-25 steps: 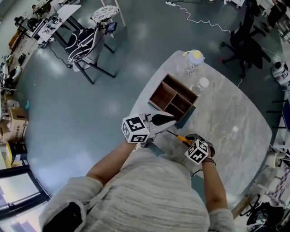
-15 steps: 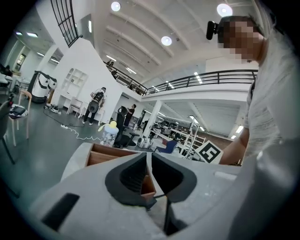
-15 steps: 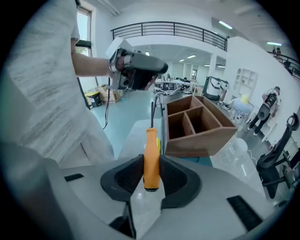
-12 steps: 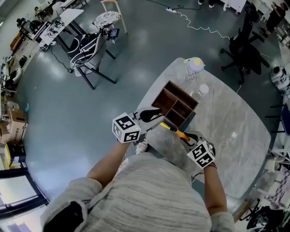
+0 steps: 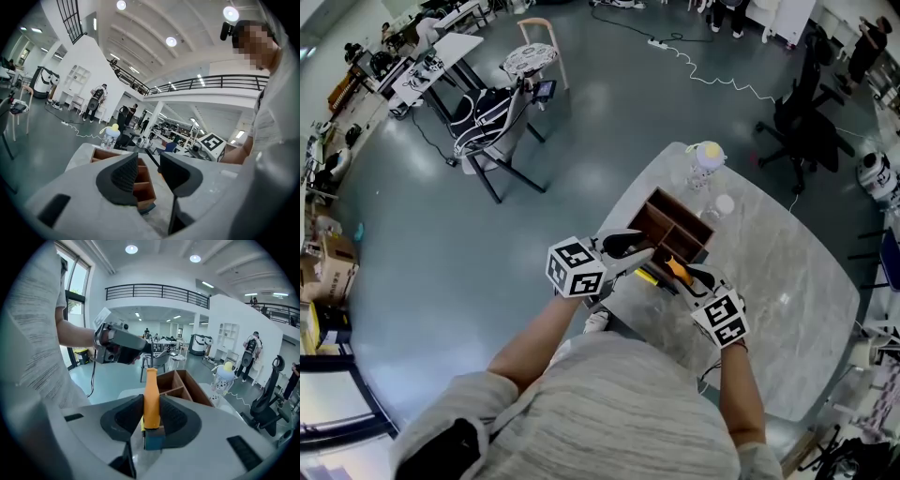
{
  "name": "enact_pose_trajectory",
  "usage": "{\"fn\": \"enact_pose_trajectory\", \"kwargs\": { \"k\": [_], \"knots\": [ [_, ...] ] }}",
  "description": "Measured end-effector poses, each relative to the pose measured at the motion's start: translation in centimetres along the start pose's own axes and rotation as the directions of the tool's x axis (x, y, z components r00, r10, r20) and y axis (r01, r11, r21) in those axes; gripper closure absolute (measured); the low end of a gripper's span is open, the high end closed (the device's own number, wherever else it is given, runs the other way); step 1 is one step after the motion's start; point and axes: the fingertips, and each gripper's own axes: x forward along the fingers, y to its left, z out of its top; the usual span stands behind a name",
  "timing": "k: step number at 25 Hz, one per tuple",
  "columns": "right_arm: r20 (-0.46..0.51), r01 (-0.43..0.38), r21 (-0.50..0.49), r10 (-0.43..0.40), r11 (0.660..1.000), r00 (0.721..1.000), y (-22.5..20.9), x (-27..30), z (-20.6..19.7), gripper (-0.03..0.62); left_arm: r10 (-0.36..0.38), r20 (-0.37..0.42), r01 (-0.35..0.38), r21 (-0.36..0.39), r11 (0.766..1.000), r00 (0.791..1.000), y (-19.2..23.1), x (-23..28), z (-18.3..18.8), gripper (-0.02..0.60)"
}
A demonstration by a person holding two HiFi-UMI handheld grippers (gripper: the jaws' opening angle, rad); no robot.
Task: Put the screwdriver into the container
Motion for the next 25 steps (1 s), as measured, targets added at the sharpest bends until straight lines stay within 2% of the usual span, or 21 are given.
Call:
{"fn": "enact_pose_trajectory", "kwargs": {
  "k": [5,8,10,14,18,25],
  "knots": [
    [0.063,0.019,-0.001,-0.019,1.0,0.998,-0.2,0.7,2.2,0.485,-0.034,0.029,0.034,-0.001,0.999,0.999,-0.1,0.7,1.8,0.45],
    [0.085,0.019,0.013,-0.02,1.0,0.996,0.0,1.1,2.7,0.486,-0.033,0.043,0.033,0.012,0.999,0.999,-0.1,0.7,2.5,0.498],
    [0.101,0.018,0.03,-0.021,0.999,0.995,0.0,1.2,2.9,0.485,-0.037,0.05,0.036,0.011,0.999,0.998,-0.1,0.7,2.8,0.508],
    [0.115,0.019,0.044,-0.024,0.999,0.993,-0.3,1.6,2.7,0.486,-0.085,0.054,0.085,0.005,0.996,0.995,-0.8,1.2,3.1,0.532],
    [0.119,0.031,0.047,-0.037,0.998,0.992,-0.7,2.2,2.3,0.485,-0.133,0.026,0.132,0.021,0.991,0.991,-1.9,2.1,3.2,0.554],
    [0.118,0.045,0.111,-0.058,0.993,0.991,-1.7,2.1,0.9,0.481,-0.118,-0.052,0.123,0.119,0.985,0.992,-2.3,3.6,3.2,0.555]
  ]
}}
